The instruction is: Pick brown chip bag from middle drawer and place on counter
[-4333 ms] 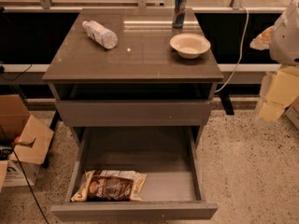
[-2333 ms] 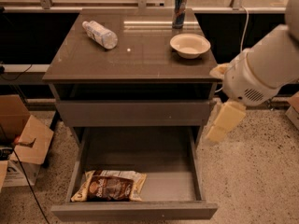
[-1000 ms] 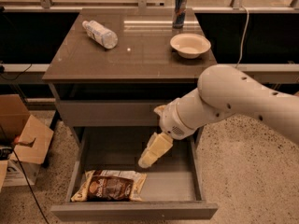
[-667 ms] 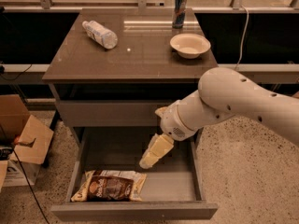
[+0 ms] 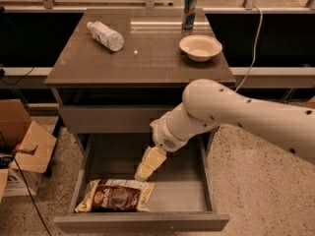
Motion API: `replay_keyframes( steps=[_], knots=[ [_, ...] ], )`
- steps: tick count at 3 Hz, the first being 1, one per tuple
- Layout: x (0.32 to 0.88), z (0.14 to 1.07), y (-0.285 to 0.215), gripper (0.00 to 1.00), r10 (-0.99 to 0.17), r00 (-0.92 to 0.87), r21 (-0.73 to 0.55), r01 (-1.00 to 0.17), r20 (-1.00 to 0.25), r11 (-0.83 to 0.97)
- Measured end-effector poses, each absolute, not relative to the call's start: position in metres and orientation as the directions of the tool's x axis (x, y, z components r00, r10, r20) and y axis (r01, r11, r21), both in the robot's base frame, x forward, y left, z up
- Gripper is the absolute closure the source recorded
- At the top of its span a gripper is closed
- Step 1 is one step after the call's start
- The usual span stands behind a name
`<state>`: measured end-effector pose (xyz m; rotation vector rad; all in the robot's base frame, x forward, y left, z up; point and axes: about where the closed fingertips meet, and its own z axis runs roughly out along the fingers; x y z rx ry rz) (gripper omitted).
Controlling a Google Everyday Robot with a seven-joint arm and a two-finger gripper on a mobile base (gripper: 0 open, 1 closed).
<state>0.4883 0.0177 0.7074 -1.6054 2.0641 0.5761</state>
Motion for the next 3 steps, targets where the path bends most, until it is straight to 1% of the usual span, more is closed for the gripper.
replay_keyframes(
  steps=[2,3],
  knots=[
    [0.509,0.637,0.041,0.0,-0.775,-0.223,0.074,-0.972,-0.591,0.224],
    [0.509,0.637,0.041,0.0,-0.775,-0.223,0.074,-0.972,-0.591,0.224]
  ],
)
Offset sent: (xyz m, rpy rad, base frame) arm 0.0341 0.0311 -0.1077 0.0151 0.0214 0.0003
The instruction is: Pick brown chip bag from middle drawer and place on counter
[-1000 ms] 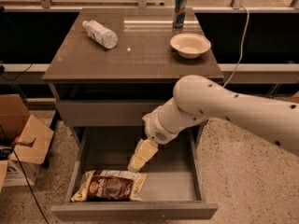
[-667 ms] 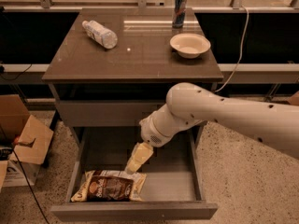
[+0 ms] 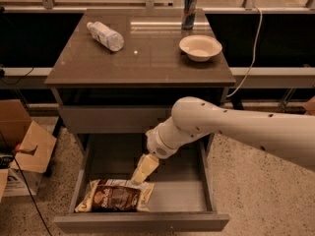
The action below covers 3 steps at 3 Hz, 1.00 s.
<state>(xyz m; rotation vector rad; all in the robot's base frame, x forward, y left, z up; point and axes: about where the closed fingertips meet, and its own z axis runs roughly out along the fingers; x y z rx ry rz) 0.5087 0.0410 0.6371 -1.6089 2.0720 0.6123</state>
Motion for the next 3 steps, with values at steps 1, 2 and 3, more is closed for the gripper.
replay_keyframes(
  steps=[1,2,3],
  knots=[
    [0.51,0.609,0.057,0.0,-0.779,-0.233,0.103,-0.971,-0.583,0.214],
    [0.512,0.579,0.072,0.0,-0.763,-0.246,0.14,-0.969,-0.598,0.202],
    [0.516,0.542,0.083,0.0,-0.748,-0.279,0.182,-0.96,-0.602,0.211]
  ],
)
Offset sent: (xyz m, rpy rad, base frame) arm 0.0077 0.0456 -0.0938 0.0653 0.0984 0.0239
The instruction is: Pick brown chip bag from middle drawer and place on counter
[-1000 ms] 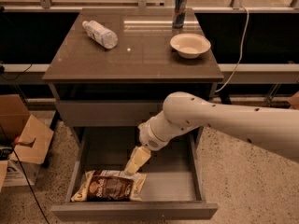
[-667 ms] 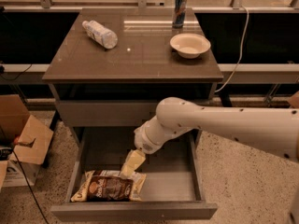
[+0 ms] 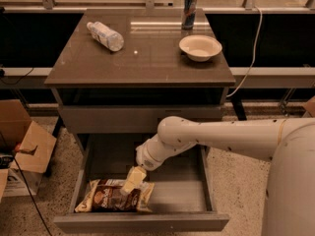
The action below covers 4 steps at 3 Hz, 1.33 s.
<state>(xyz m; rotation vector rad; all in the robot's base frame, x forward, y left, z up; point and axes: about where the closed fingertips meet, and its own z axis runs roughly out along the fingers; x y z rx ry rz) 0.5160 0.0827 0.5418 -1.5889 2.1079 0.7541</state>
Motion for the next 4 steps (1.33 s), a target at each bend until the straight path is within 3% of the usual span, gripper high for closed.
replay_keyframes(
  steps=[4],
  knots=[
    [0.512,0.391,0.119,0.0,-0.692,-0.489,0.445,-0.856,-0.531,0.264]
  ],
)
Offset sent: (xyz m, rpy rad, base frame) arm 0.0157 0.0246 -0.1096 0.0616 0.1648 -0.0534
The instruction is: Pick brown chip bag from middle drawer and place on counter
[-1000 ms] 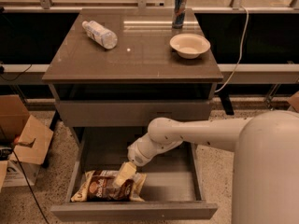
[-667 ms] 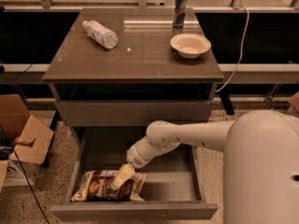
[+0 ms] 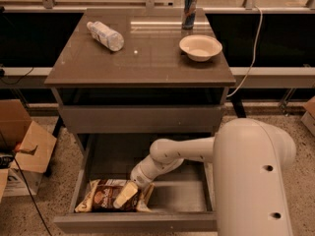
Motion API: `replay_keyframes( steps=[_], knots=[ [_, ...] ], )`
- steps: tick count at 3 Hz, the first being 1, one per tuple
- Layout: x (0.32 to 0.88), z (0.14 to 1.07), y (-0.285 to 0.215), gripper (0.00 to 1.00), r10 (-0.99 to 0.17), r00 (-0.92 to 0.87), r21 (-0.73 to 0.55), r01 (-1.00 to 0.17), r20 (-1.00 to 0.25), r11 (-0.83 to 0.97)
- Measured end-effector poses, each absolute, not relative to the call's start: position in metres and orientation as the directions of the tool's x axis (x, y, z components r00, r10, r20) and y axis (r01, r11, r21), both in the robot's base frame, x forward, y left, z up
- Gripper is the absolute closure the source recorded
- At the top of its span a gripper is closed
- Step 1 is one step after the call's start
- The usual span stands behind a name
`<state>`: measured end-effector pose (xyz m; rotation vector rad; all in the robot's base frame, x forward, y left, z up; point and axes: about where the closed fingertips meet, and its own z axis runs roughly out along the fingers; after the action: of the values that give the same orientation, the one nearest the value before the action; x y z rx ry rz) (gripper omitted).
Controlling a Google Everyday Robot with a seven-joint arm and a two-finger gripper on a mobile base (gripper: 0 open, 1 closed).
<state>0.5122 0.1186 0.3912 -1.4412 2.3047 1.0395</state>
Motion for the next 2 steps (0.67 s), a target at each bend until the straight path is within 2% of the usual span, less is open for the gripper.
replay_keyframes(
  steps=[1,2],
  knots=[
    [0.4998,0.3738,0.1194,0.18,-0.685,-0.53,0.491,-0.825,-0.5,0.28],
    [0.4997,0.3779,0.1194,0.42,-0.685,-0.531,0.491,-0.825,-0.5,0.281]
  ],
)
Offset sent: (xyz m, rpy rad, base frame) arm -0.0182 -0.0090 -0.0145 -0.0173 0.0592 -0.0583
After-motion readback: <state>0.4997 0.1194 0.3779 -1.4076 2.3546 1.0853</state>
